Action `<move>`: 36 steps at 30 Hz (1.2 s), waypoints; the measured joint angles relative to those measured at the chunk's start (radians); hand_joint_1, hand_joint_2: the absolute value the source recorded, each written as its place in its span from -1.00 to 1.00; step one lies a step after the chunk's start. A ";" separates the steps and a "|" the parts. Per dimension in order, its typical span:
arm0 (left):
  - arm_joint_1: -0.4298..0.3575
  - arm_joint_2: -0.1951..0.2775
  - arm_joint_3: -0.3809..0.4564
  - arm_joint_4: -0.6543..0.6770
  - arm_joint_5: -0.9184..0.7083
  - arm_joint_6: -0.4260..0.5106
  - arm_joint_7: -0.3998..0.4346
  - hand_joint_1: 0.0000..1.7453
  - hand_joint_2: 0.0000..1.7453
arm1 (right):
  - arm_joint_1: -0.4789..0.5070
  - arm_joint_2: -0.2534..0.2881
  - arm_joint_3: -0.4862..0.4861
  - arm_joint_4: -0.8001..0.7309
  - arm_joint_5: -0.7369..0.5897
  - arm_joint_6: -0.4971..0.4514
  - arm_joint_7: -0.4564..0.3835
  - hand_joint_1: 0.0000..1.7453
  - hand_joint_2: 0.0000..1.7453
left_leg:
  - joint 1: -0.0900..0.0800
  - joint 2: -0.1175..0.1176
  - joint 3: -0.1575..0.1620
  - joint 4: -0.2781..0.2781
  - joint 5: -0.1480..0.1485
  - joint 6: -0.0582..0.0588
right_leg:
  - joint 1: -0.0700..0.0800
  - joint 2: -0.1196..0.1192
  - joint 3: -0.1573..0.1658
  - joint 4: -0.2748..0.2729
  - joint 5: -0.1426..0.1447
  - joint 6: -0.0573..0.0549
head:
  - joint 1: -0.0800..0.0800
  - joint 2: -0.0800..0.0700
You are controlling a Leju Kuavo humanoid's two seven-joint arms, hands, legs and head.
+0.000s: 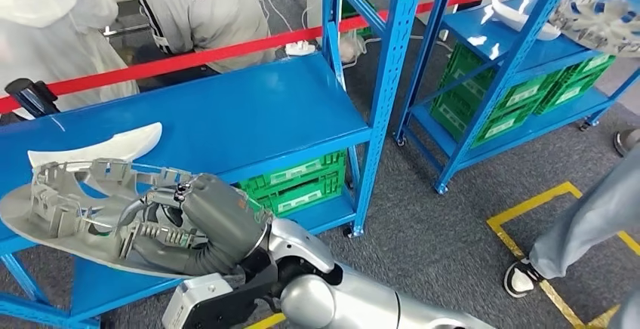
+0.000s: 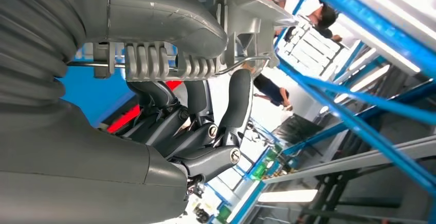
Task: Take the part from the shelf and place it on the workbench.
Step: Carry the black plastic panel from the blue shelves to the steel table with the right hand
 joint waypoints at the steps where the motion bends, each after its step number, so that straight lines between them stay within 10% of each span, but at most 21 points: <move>1: -0.001 0.000 0.000 0.000 -0.001 0.000 0.000 -1.00 1.00 | 0.000 0.000 0.000 0.000 0.000 -0.001 0.000 1.00 1.00 | 0.000 0.003 -0.010 0.001 0.011 0.012 | -0.002 0.000 -0.008 0.013 -0.020 0.005 | 0.000 0.000; 4: -0.003 -0.002 -0.001 0.000 -0.006 -0.002 -0.002 -1.00 1.00 | 0.001 -0.001 0.000 0.000 0.002 -0.009 -0.001 1.00 1.00 | -0.003 0.007 -0.052 0.001 0.050 0.034 | -0.003 0.002 -0.056 0.164 -0.167 0.012 | 0.003 0.000; 6: -0.003 -0.004 -0.001 0.000 -0.008 -0.002 -0.003 -1.00 1.00 | 0.003 -0.004 0.000 0.000 0.004 -0.014 -0.003 1.00 1.00 | -0.008 0.008 -0.086 0.005 0.076 0.036 | 0.001 0.002 -0.072 0.279 -0.210 0.011 | 0.004 0.000; 9: -0.003 -0.005 -0.002 0.000 -0.010 -0.002 -0.003 -1.00 1.00 | 0.005 -0.009 0.000 0.000 0.008 -0.019 -0.004 1.00 1.00 | -0.015 0.009 -0.136 0.013 0.109 0.035 | 0.009 0.003 0.020 0.226 -0.158 -0.007 | 0.004 0.000; 13: -0.005 -0.010 -0.002 -0.002 -0.011 -0.003 -0.003 -1.00 1.00 | 0.003 -0.009 0.000 0.000 0.011 -0.024 -0.006 1.00 1.00 | -0.017 0.009 -0.161 0.016 0.143 0.018 | 0.026 0.001 0.178 0.008 -0.184 -0.035 | 0.005 0.000; 16: -0.006 -0.011 -0.002 -0.001 -0.013 -0.003 -0.003 -1.00 1.00 | 0.003 -0.010 0.000 0.001 0.012 -0.026 -0.006 1.00 1.00 | -0.012 0.009 -0.168 0.017 0.146 0.000 | 0.022 -0.001 0.165 -0.010 -0.154 -0.044 | 0.009 0.000; 20: -0.008 -0.009 -0.003 -0.001 -0.016 -0.003 -0.001 -1.00 1.00 | 0.003 -0.009 0.000 0.002 0.013 -0.028 -0.006 1.00 1.00 | -0.007 0.006 -0.221 0.200 -0.021 -0.019 | 0.013 -0.003 0.111 -0.019 -0.098 -0.054 | 0.004 0.000; 22: -0.008 -0.008 -0.003 -0.001 -0.016 -0.003 -0.002 -1.00 1.00 | 0.004 -0.010 0.000 0.003 0.014 -0.029 -0.005 1.00 1.00 | -0.004 0.006 -0.217 0.274 -0.028 -0.026 | 0.012 -0.004 0.076 -0.018 -0.072 -0.050 | 0.003 0.000; 25: -0.010 -0.006 -0.003 -0.001 -0.016 -0.003 -0.009 -1.00 1.00 | 0.005 -0.009 0.001 0.003 0.018 -0.029 -0.004 1.00 1.00 | 0.003 0.006 -0.103 0.167 0.032 -0.036 | 0.007 -0.005 0.026 -0.010 -0.034 -0.036 | 0.003 0.000; 27: -0.014 -0.007 -0.003 -0.002 -0.016 -0.003 -0.013 -1.00 1.00 | 0.005 -0.008 0.002 0.002 0.022 -0.029 -0.002 1.00 1.00 | 0.001 0.002 -0.018 0.043 0.010 -0.028 | 0.007 -0.005 0.007 -0.003 -0.014 -0.022 | 0.003 0.000; 30: -0.016 -0.009 -0.003 -0.002 -0.017 -0.003 -0.014 -1.00 1.00 | 0.007 -0.008 0.005 0.001 0.027 -0.029 0.000 1.00 1.00 | -0.005 0.000 -0.009 0.005 0.001 0.005 | 0.007 -0.006 0.003 -0.008 0.013 -0.003 | 0.004 0.000; 32: -0.018 -0.010 -0.003 -0.002 -0.018 -0.003 -0.013 -1.00 1.00 | 0.008 -0.009 0.005 0.000 0.029 -0.030 0.000 1.00 1.00 | -0.005 0.004 -0.027 0.006 0.021 0.026 | 0.004 -0.004 -0.010 0.016 -0.024 0.008 | 0.005 0.000; 36: -0.018 -0.011 -0.003 -0.002 -0.020 -0.004 -0.015 -1.00 1.00 | 0.013 -0.015 0.005 -0.003 0.034 -0.030 0.001 1.00 1.00 | -0.008 0.007 -0.089 0.009 0.076 0.040 | 0.004 0.000 -0.063 0.252 -0.211 0.016 | 0.008 0.000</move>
